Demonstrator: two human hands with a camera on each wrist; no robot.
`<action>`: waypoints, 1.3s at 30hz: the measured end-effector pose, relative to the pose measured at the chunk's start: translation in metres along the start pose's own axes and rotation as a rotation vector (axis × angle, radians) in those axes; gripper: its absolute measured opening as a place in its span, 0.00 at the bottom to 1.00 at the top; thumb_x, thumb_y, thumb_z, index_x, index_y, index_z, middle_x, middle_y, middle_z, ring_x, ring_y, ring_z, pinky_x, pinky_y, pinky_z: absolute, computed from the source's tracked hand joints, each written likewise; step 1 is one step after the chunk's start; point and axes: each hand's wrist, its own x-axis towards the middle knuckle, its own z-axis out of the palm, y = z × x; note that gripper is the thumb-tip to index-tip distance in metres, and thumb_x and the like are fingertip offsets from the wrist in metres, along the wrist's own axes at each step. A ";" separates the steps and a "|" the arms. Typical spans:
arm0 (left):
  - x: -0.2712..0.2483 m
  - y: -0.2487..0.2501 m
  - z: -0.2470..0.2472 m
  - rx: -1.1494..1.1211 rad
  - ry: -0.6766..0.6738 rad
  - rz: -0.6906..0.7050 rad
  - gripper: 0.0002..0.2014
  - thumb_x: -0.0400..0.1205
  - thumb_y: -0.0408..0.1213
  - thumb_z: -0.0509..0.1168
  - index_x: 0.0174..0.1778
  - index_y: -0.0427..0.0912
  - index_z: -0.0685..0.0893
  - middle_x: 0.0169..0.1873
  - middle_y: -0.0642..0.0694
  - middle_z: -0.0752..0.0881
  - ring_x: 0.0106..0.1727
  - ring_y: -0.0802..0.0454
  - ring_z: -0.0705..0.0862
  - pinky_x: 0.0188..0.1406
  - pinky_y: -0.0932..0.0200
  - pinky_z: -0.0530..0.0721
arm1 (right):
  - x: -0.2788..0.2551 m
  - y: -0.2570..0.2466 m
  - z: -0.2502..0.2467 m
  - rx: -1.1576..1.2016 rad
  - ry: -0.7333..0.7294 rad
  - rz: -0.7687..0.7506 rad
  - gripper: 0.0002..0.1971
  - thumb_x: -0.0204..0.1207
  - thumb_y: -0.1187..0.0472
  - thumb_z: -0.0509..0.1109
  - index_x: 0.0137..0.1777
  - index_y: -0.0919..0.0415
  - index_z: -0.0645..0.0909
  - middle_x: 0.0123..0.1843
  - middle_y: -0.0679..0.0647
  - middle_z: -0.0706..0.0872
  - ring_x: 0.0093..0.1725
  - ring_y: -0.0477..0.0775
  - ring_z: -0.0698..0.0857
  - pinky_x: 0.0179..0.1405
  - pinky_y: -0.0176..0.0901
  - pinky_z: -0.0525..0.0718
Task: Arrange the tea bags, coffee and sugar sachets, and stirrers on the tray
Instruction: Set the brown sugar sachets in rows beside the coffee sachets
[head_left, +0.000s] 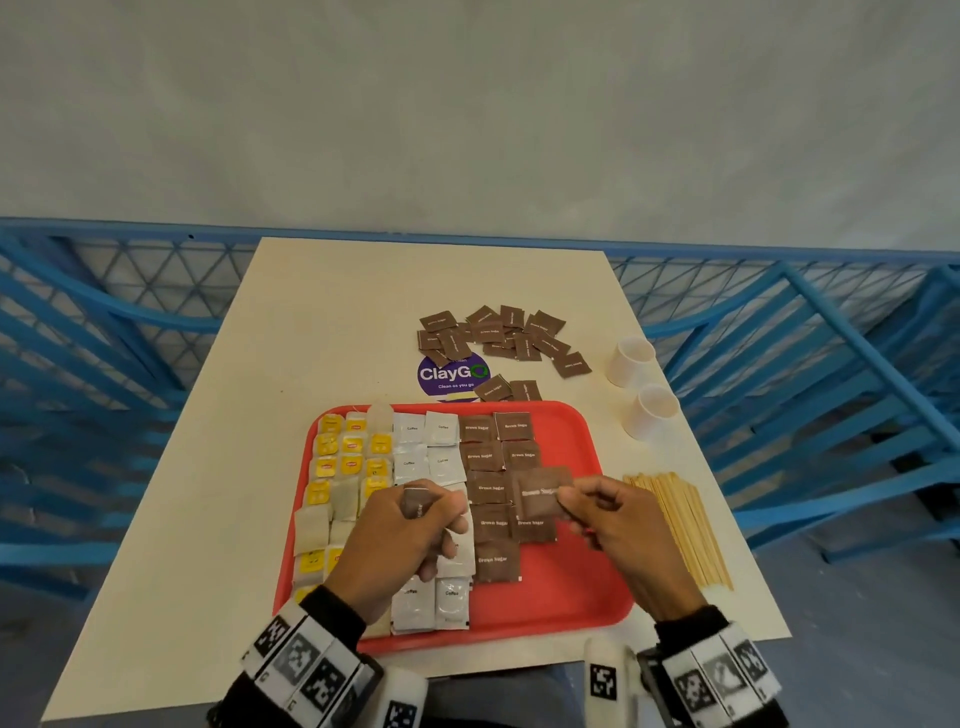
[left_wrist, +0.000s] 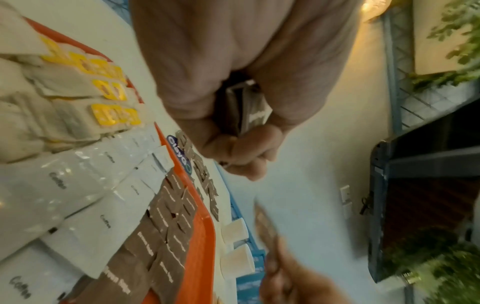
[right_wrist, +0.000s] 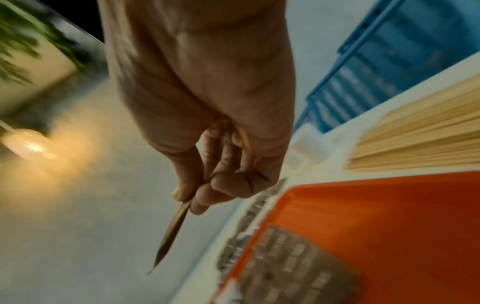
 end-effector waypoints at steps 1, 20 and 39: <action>0.001 -0.005 -0.004 0.000 0.014 -0.027 0.11 0.84 0.38 0.69 0.42 0.32 0.87 0.28 0.45 0.87 0.24 0.56 0.81 0.20 0.61 0.74 | 0.006 0.014 -0.006 -0.053 -0.014 0.052 0.07 0.76 0.60 0.77 0.41 0.64 0.90 0.29 0.54 0.85 0.29 0.46 0.79 0.29 0.33 0.76; 0.041 -0.074 0.051 1.200 -0.291 0.046 0.16 0.81 0.42 0.67 0.64 0.61 0.80 0.61 0.43 0.85 0.62 0.38 0.84 0.60 0.43 0.83 | 0.019 0.093 0.004 -0.630 0.078 0.270 0.11 0.70 0.53 0.81 0.35 0.56 0.83 0.37 0.48 0.88 0.39 0.46 0.86 0.36 0.38 0.80; 0.008 0.005 0.004 -0.504 -0.424 -0.349 0.38 0.78 0.73 0.48 0.41 0.43 0.90 0.30 0.41 0.83 0.23 0.50 0.83 0.12 0.69 0.67 | -0.026 -0.036 0.051 -0.221 -0.290 -0.296 0.06 0.76 0.51 0.77 0.51 0.45 0.88 0.42 0.47 0.89 0.41 0.50 0.87 0.46 0.45 0.87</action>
